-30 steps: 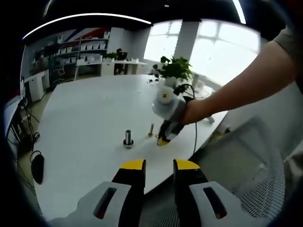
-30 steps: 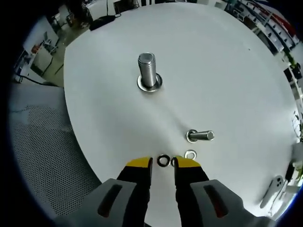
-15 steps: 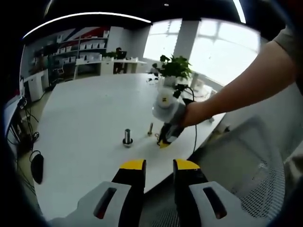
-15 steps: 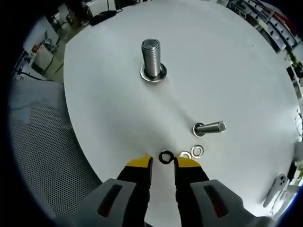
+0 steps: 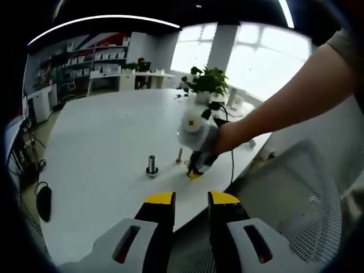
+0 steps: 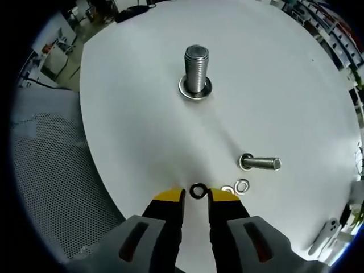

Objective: Place the washer onto the threaded stud by aligning its center hole with the stud, sliding it down to the base, and recovering from edge contact or off-axis alignment until the washer reaches the visible bottom stop.

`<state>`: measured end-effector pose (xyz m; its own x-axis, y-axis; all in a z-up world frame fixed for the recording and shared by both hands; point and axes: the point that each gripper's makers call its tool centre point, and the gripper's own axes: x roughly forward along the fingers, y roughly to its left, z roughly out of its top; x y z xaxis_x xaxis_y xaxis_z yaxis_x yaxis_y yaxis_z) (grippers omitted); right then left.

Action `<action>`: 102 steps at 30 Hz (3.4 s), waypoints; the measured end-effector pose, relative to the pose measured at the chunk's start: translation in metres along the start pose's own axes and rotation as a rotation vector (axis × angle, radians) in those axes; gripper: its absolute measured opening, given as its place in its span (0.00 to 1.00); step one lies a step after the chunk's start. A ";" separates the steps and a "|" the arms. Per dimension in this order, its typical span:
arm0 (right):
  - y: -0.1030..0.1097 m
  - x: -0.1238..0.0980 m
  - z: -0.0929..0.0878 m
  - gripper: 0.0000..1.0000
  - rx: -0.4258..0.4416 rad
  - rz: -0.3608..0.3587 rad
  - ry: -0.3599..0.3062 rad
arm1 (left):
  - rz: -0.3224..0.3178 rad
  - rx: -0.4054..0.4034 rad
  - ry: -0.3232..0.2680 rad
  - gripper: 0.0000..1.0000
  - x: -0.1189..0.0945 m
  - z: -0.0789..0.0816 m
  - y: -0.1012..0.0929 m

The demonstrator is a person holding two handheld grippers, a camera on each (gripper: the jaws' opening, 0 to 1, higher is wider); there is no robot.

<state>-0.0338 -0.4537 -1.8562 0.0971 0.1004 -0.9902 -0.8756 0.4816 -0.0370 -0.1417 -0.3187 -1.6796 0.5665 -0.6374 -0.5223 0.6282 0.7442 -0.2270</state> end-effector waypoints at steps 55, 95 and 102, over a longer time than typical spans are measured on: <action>-0.047 -0.062 0.016 0.13 0.190 -0.167 -0.279 | 0.011 0.000 -0.016 0.19 -0.001 0.003 0.001; -0.060 -0.042 0.035 0.14 0.121 -0.144 -0.244 | 0.023 -0.002 0.009 0.18 0.000 -0.001 0.004; -0.061 -0.029 0.032 0.14 0.123 -0.129 -0.214 | 0.020 -0.005 0.010 0.18 0.000 -0.001 0.004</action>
<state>0.0317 -0.4577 -1.8207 0.3134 0.2071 -0.9268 -0.7869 0.6029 -0.1314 -0.1399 -0.3155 -1.6817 0.5739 -0.6201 -0.5350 0.6139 0.7581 -0.2201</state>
